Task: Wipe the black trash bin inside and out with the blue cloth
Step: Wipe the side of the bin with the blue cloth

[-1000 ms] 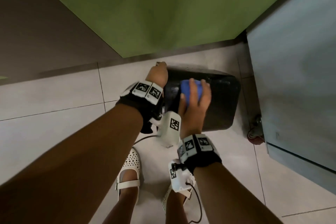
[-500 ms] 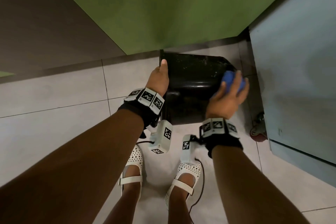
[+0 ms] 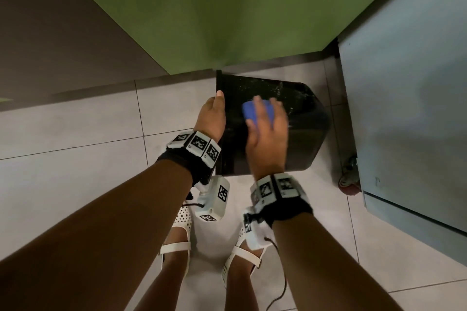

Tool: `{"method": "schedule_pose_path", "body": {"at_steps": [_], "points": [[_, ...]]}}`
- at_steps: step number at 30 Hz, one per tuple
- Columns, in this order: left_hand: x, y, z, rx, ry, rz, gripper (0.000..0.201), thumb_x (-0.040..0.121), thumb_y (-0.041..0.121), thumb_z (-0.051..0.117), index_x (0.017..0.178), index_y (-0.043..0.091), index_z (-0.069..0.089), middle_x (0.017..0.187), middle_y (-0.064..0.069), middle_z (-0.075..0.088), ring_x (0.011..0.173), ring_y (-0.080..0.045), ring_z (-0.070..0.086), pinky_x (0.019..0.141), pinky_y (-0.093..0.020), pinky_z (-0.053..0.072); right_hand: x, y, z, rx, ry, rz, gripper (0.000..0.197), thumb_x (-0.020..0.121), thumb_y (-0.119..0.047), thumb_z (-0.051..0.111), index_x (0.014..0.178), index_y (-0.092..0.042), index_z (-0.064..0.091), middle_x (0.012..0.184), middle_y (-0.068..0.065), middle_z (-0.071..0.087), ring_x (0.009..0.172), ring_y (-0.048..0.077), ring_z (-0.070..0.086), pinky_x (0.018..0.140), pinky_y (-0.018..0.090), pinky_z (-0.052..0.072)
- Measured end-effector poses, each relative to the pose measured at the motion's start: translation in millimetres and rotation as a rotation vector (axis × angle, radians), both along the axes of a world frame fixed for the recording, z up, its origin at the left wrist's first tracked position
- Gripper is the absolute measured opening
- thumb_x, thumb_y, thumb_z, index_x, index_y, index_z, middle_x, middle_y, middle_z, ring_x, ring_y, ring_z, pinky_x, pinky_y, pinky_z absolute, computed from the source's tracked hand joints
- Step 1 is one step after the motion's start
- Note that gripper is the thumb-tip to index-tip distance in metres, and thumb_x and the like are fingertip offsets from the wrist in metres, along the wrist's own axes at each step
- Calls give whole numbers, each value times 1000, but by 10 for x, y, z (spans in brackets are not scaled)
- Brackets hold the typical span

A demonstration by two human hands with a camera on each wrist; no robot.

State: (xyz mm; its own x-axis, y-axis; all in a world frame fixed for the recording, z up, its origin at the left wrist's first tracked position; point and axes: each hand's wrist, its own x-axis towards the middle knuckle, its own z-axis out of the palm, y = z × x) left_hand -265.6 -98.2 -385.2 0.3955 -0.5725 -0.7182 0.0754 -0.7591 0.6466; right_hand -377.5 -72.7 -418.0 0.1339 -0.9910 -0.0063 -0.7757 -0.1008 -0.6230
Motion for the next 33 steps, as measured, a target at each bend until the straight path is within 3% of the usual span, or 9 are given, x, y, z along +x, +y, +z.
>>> {"method": "schedule_pose_path", "body": {"at_steps": [4,6,11,15,18,21,24,30,33], "points": [[-46,108,-28,-9,57,44,44,98,42,27,108,11,58,115,-16,61,110,-29,56,104,-45,41,-482,-338,-16,184,-44,-500,44,96,-21,42,139,-27,33,149,15,20,136,29,26,111,41,32],[-46,169,-38,18,143,101,39,93,49,32,98,19,58,111,-14,62,108,-35,58,102,-48,43,-621,-414,-3,246,-46,-601,45,97,-22,40,140,-26,31,149,16,18,136,31,26,110,38,30],[113,79,9,139,449,253,27,94,27,38,109,11,55,90,-11,64,80,-27,62,81,-37,51,-705,-174,-67,163,-36,-578,43,96,-20,42,138,-22,35,144,19,26,129,35,35,105,42,38],[116,-137,-12,242,96,-40,59,98,49,20,121,7,55,117,-14,61,107,-30,57,97,-38,46,-789,52,-125,125,-52,-566,43,96,-19,42,138,-20,35,142,19,29,125,34,39,101,43,42],[0,-176,-85,87,-75,-111,56,100,43,17,92,8,61,95,-12,62,103,-29,55,88,-31,45,-741,194,-155,118,-78,-521,45,95,-14,44,138,-18,35,144,21,27,130,33,35,106,41,37],[-57,-185,-164,-24,-149,-86,51,101,34,22,126,2,53,131,-16,55,125,-28,48,104,-27,34,-504,337,-241,152,-91,-334,46,93,-13,45,138,-20,37,147,19,24,135,33,27,109,47,34],[-46,-136,-238,-62,-152,-8,47,102,31,23,131,3,47,138,-13,49,130,-24,43,103,-23,31,-138,384,-287,175,-120,-171,45,91,-7,49,134,-19,43,147,21,24,138,37,19,111,50,26],[-43,-4,-373,-116,-91,65,45,101,35,26,111,5,58,103,-6,60,97,-18,56,82,-22,43,118,391,-317,137,-91,-50,42,93,-27,35,134,-20,40,145,22,31,137,37,23,110,40,20],[-50,30,-416,-140,-137,61,46,100,35,27,110,3,59,105,-8,63,95,-16,55,85,-21,41,-165,232,-292,198,-215,-222,42,96,-19,41,138,-22,36,151,10,22,139,16,14,112,13,8]]}}
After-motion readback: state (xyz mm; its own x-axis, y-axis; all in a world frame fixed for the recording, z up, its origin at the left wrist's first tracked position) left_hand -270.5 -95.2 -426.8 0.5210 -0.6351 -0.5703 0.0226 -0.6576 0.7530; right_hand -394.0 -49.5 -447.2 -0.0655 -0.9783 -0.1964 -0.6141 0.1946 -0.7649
